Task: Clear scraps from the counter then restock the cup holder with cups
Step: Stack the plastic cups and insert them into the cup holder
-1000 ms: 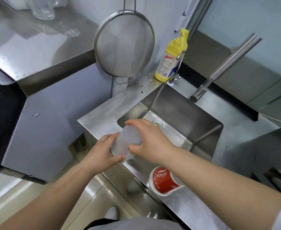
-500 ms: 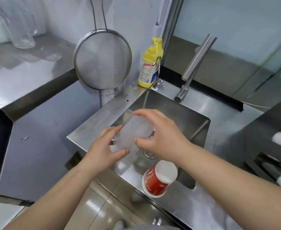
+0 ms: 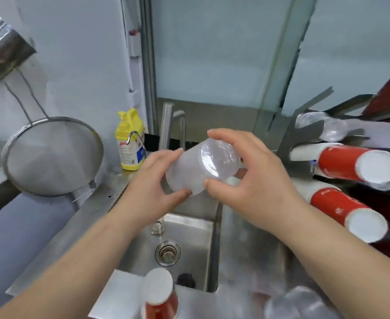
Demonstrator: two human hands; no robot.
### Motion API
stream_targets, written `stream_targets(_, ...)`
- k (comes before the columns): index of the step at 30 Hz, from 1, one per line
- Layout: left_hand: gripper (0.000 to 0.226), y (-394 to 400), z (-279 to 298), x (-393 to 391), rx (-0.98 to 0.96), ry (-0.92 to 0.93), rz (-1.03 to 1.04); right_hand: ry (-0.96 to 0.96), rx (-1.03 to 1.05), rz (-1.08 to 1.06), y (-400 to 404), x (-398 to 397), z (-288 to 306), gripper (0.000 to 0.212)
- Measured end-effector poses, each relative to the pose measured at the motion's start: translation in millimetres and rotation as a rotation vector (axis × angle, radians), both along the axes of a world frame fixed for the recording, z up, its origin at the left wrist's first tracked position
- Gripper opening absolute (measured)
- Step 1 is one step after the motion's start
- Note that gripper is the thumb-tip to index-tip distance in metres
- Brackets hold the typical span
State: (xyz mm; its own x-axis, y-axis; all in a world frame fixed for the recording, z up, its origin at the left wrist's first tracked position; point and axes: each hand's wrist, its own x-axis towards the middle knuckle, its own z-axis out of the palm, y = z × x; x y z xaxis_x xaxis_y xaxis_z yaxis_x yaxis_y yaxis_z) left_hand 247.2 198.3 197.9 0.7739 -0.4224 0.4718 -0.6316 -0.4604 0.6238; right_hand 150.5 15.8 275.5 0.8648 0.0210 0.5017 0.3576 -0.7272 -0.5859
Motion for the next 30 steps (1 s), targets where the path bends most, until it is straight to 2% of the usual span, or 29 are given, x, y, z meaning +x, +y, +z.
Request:
stream_targets(8, 0.090, -127, 85, -22, -0.071, -0.150, -0.236, -0.297, 0.032, -0.256, -83, -59, 47, 0.066)
stream_targets(13, 0.089, -197, 129, -39, -0.024, -0.251, -0.354, -0.397, 0.019, -0.415, -132, -96, 74, 0.066)
stream_targets(20, 0.086, -287, 167, -57, 0.045, -0.281, -0.520, -0.417, 0.014, -0.595, -199, -133, 95, 0.067)
stream_targets(26, 0.082, -339, 165, -51, 0.207, -0.272, -0.612, -0.382, 0.044, -0.664, -243, -137, 81, 0.068)
stream_targets(30, 0.083, -370, 158, -41, 0.231, -0.211, -0.625, -0.368, 0.024, -0.683, -267, -123, 74, 0.067)
